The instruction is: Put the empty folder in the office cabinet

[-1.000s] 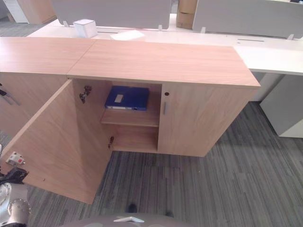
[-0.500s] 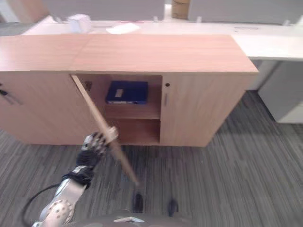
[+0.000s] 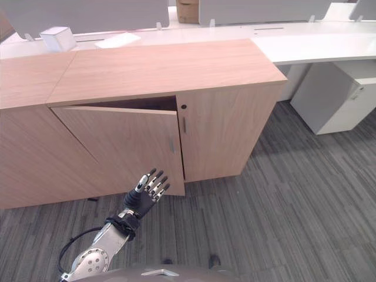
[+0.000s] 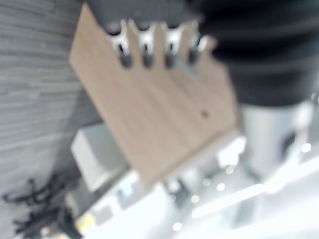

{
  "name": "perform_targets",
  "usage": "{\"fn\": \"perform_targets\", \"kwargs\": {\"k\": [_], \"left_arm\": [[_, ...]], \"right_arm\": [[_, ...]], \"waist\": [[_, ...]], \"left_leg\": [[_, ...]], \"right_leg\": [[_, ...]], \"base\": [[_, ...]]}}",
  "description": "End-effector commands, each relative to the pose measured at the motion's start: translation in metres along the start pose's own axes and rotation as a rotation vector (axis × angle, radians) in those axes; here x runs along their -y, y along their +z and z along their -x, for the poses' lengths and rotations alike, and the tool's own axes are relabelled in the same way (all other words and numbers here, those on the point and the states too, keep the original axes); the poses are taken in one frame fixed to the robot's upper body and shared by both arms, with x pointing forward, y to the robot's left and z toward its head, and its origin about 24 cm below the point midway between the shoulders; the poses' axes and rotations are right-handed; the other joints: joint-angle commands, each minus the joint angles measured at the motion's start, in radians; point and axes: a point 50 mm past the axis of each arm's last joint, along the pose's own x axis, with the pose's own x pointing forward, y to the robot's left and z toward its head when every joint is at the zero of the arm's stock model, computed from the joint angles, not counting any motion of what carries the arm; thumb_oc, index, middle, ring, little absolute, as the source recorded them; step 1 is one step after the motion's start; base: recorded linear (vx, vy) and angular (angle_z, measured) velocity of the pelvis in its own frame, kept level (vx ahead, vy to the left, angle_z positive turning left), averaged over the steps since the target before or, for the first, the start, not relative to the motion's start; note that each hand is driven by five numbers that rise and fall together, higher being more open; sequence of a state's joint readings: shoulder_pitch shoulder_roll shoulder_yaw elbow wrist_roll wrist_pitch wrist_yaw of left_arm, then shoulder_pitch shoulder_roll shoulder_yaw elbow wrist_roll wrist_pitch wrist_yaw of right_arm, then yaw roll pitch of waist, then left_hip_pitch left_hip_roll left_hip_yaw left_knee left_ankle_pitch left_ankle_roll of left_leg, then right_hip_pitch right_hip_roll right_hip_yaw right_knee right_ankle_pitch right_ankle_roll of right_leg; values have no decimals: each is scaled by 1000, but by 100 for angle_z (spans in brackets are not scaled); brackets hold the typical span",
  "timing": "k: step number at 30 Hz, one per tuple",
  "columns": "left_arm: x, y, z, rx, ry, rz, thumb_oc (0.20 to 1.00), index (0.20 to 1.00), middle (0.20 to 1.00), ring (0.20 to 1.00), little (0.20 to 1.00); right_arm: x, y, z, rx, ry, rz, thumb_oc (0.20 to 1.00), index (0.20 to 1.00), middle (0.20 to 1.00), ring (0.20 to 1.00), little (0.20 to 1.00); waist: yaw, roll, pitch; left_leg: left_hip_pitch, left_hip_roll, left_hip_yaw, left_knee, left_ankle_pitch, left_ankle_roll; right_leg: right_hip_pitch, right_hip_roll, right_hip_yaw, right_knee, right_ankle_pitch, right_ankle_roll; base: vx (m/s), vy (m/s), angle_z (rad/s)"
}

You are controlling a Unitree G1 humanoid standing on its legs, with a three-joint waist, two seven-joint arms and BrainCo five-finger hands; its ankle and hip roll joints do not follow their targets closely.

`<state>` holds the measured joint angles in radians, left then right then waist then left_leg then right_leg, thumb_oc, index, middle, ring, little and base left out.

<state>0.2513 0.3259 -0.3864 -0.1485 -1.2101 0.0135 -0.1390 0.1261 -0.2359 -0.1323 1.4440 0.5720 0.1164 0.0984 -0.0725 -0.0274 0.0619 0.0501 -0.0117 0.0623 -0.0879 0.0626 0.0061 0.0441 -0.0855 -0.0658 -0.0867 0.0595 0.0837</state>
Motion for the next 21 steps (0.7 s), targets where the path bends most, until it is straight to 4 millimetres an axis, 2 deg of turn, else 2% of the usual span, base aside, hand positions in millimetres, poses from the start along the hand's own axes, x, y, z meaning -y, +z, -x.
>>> {"fn": "perform_targets", "kwargs": {"k": [1,3,4,5,6,7,8,9,10,11,12,13,14,15,16,17,18,19,20,21], "left_arm": [[-5,23,-3,138,42,-78,1000,1000,1000,1000,1000],[-27,23,5,130,166,-164,1000,1000,1000,1000,1000],[-27,23,5,130,166,-164,1000,1000,1000,1000,1000],[-42,25,10,121,254,-244,1000,1000,1000,1000,1000],[-83,29,31,82,505,-480,1000,1000,1000,1000,1000],[-100,28,41,49,622,-564,1000,1000,1000,1000,1000],[-100,28,40,50,622,-565,1000,1000,1000,1000,1000],[-131,15,58,-94,771,-643,1000,1000,1000,1000,1000],[-131,15,58,-92,770,-644,1000,1000,1000,1000,1000],[-145,3,71,-200,822,-639,1000,1000,1000,1000,1000],[-145,3,71,-199,820,-640,1000,1000,1000,1000,1000],[-168,-18,96,-383,922,-644,1000,1000,1000,1000,1000],[-187,-50,133,-655,1049,-628,1000,1000,1000,1000,1000],[-190,-62,151,-755,1107,-592,1000,1000,1000,1000,1000],[-190,-62,150,-753,1106,-593,1000,1000,1000,1000,1000],[-189,-79,180,-909,1174,-545,1000,1000,1000,1000,1000],[-189,-79,180,-909,1174,-545,1000,1000,1000,1000,1000],[-187,-86,193,-961,1204,-508,1000,1000,1000,1000,1000],[-187,-86,193,-961,1204,-508,1000,1000,1000,1000,1000],[-184,-93,203,-1009,1208,-487,1000,1000,1000,1000,1000]], "right_arm": [[3,17,2,28,-42,-33,1000,1000,1000,1000,1000],[3,17,2,36,-49,-33,1000,1000,1000,1000,1000],[3,17,2,36,-49,-33,1000,1000,1000,1000,1000],[1,18,2,41,-50,-32,1000,1000,1000,1000,1000],[-2,19,1,53,-60,-50,1000,1000,1000,1000,1000],[-3,20,1,58,-68,-62,1000,1000,1000,1000,1000],[-3,20,1,59,-67,-62,1000,1000,1000,1000,1000],[-7,22,1,66,-66,-79,1000,1000,1000,1000,1000],[-7,22,1,67,-66,-80,1000,1000,1000,1000,1000],[-7,25,1,69,-70,-83,1000,1000,1000,1000,1000],[-7,25,1,70,-69,-83,1000,1000,1000,1000,1000],[-7,31,2,82,-72,-70,1000,1000,1000,1000,1000],[-9,34,2,79,-74,-39,1000,1000,1000,1000,1000],[-9,34,2,76,-75,-23,1000,1000,1000,1000,1000],[-10,35,2,77,-74,-23,1000,1000,1000,1000,1000],[-10,37,3,69,-82,22,1000,1000,1000,1000,1000],[-10,37,3,69,-82,22,1000,1000,1000,1000,1000],[-11,38,3,69,-86,33,1000,1000,1000,1000,1000],[-11,38,3,69,-86,33,1000,1000,1000,1000,1000],[-12,39,3,74,-85,39,1000,1000,1000,1000,1000]], "waist": [[-4,-2,-8],[1,-2,-10],[1,-2,-10],[3,-1,-11],[11,-3,-15],[17,-5,-19],[16,-5,-18],[20,-5,-21],[20,-4,-20],[21,-1,-21],[21,0,-20],[19,6,-24],[13,10,-31],[11,12,-35],[11,13,-33],[8,17,-43],[7,18,-43],[8,20,-50],[8,20,-50],[8,23,-55]], "left_leg": [[25,53,1,1,-134,-46],[26,53,1,1,-133,-46],[26,53,1,1,-133,-46],[26,54,1,1,-131,-46],[28,54,0,1,-130,-46],[28,53,-3,1,-128,-46],[29,53,-4,1,-128,-46],[28,54,-7,1,-125,-46],[28,54,-7,1,-125,-46],[29,54,-8,1,-123,-45],[30,54,-9,1,-124,-45],[31,54,-7,1,-121,-45],[34,54,-4,1,-120,-44],[34,54,-3,1,-121,-44],[35,54,-4,1,-121,-44],[39,53,-1,1,-123,-44],[39,54,-1,1,-123,-44],[43,53,0,1,-126,-44],[43,53,0,1,-126,-44],[47,53,1,1,-127,-44]], "right_leg": [[12,27,-8,3,-61,33],[13,28,-9,4,-62,31],[13,28,-9,4,-62,31],[13,29,-9,5,-63,30],[16,29,-12,7,-63,27],[18,29,-14,7,-63,25],[19,29,-14,7,-64,25],[19,30,-18,9,-67,24],[20,30,-19,9,-67,24],[18,32,-19,13,-69,23],[19,32,-19,13,-70,23],[18,32,-20,18,-72,21],[17,32,-20,24,-72,20],[17,32,-20,25,-73,19],[18,32,-20,25,-73,19],[18,31,-20,30,-75,16],[18,32,-20,30,-76,16],[20,32,-19,30,-77,15],[20,32,-19,30,-77,15],[24,31,-19,31,-78,14]], "base": [[0,0,0],[0,0,0],[0,0,0],[0,0,0],[4,-35,0],[0,0,0],[0,0,0],[0,0,0],[-23,-9,3],[-9,2,8],[-26,12,9],[0,0,0],[-36,30,4],[0,0,0],[0,0,0],[2,21,-3],[18,31,3],[16,10,9],[20,19,3],[0,0,0]]}}
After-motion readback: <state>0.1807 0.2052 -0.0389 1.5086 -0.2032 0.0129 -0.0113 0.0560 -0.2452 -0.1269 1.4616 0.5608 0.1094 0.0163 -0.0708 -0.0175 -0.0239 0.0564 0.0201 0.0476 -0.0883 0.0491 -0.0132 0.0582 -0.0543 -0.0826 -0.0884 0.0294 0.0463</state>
